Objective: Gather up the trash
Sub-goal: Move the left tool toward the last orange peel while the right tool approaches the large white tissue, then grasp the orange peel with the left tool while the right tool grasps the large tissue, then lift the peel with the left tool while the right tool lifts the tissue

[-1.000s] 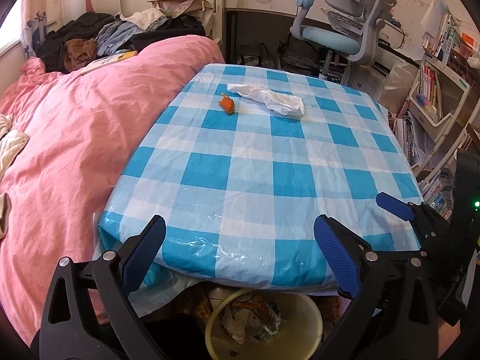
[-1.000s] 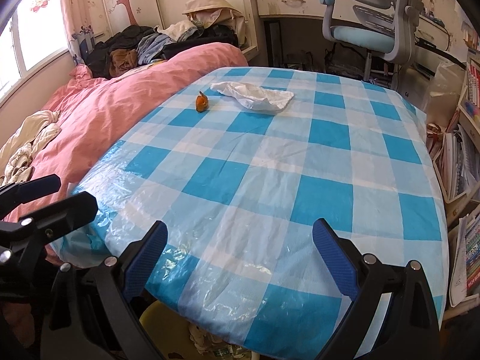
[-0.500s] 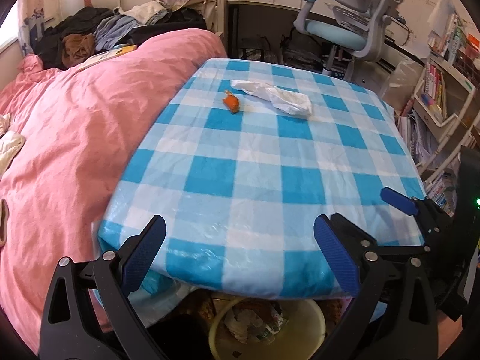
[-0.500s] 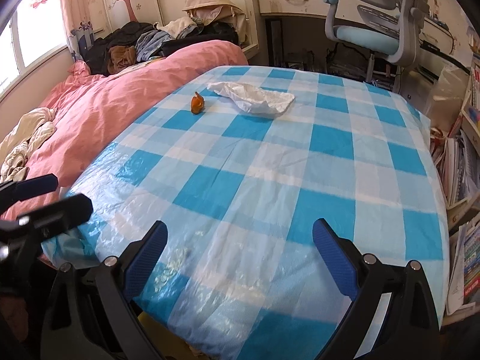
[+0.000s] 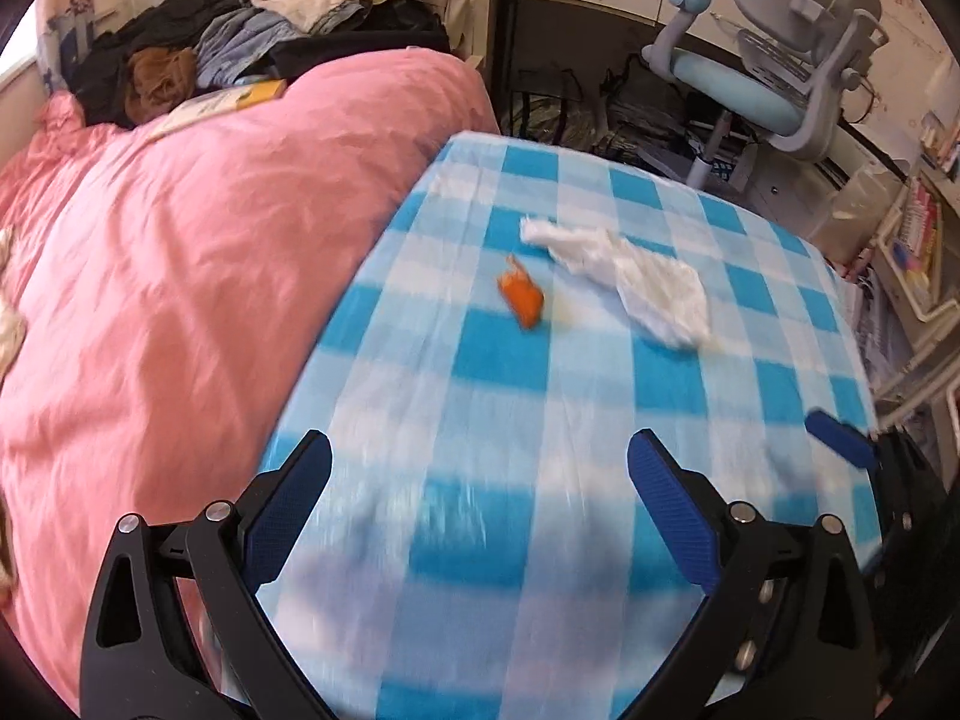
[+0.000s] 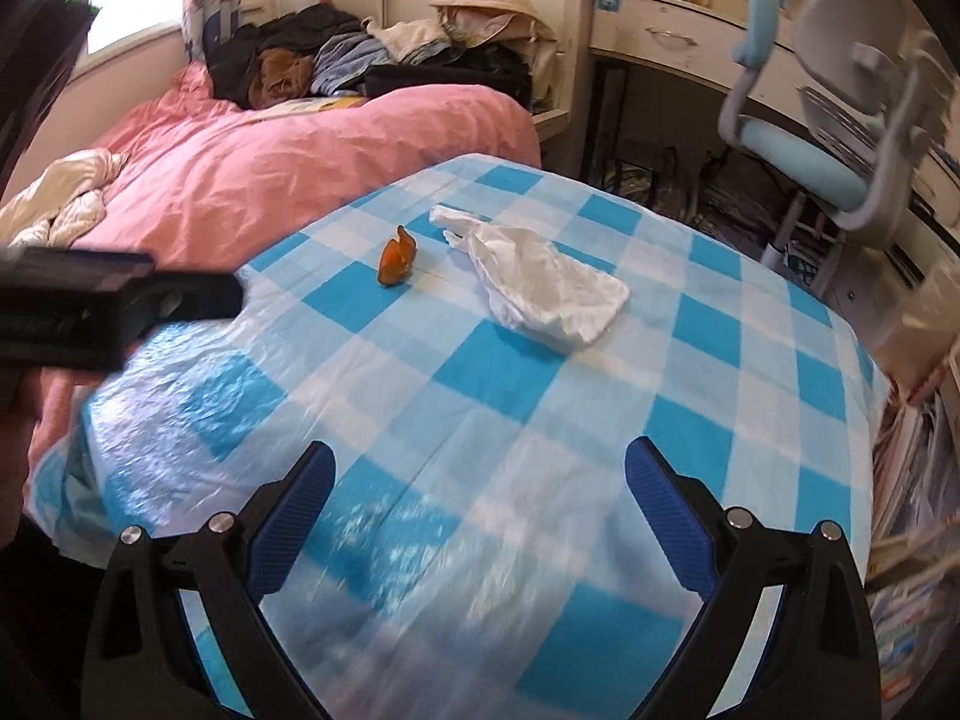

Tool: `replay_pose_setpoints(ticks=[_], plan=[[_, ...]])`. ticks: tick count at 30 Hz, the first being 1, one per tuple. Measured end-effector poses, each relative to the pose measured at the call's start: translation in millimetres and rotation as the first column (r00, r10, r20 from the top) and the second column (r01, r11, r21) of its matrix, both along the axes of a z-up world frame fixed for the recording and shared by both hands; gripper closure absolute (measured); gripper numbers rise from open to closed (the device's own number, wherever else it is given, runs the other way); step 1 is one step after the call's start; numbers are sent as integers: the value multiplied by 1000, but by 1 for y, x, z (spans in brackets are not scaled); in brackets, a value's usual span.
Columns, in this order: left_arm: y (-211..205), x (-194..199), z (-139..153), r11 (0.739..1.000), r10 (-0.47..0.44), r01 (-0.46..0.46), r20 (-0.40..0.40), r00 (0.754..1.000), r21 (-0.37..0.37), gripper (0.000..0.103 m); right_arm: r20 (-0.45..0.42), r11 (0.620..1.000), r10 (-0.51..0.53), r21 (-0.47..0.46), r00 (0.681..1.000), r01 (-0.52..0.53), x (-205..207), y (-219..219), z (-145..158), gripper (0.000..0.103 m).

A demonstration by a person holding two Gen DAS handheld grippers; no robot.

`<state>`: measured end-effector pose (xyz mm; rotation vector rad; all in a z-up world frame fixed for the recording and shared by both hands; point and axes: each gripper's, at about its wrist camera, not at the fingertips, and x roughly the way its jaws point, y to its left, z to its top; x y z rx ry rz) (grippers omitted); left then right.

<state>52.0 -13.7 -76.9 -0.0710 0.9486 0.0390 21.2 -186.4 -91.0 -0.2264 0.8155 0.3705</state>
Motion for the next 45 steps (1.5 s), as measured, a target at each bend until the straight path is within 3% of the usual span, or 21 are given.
replay_pose_setpoints(ticks=[5,12,16,21,22,24,25,26,27,30,35,43,44,45], plan=[[-4,50,-12,999,12,-12,1,1000,-31,8,-3,1000,8,-12,1000,-8,20,7,-5,10],[-21,100,-33,1000,10,-10,-21,1000,0,8,12,1000,8,-11,1000,-8,56,13,-10,10],[-15,118,-49,999,38,-38,-67,997,-4,14,-5,1000,4,-7,1000,-4,77,16,-16,13],[-9,128,-61,1000,25,-27,-88,996,-15,27,-54,1000,9,2,999,-9,97,17,-24,33],[-9,130,-64,1000,17,-18,-87,996,-15,36,-61,1000,12,4,998,-11,99,17,-25,38],[-10,130,-63,1000,2,-2,-67,998,3,57,-84,1000,25,2,996,-25,102,18,-27,60],[-11,131,-62,1000,-14,14,-65,998,11,74,-86,1000,27,0,996,-27,101,18,-27,65],[-11,131,-62,1000,-25,26,-68,997,1,80,-91,1000,30,-5,995,-31,101,17,-26,75],[-10,130,-61,999,-35,34,-71,997,-27,81,-97,999,29,-14,995,-30,100,17,-24,87],[-10,124,-59,995,-72,67,-78,994,-68,86,-108,1000,18,-7,994,-19,95,12,-21,94],[-17,91,-38,980,-171,166,-43,984,-106,86,-116,1000,2,-5,993,-2,52,-5,-2,95],[-27,33,-24,957,-278,272,-52,959,-98,86,-241,1000,-22,-16,970,19,-20,-37,-6,95],[-29,26,-24,955,-288,281,-60,956,-97,86,-240,1000,-28,-7,970,27,-30,-40,-5,90],[-30,19,-26,952,-297,290,-71,952,-96,86,-240,1000,-28,4,970,30,-36,-42,-5,73]])
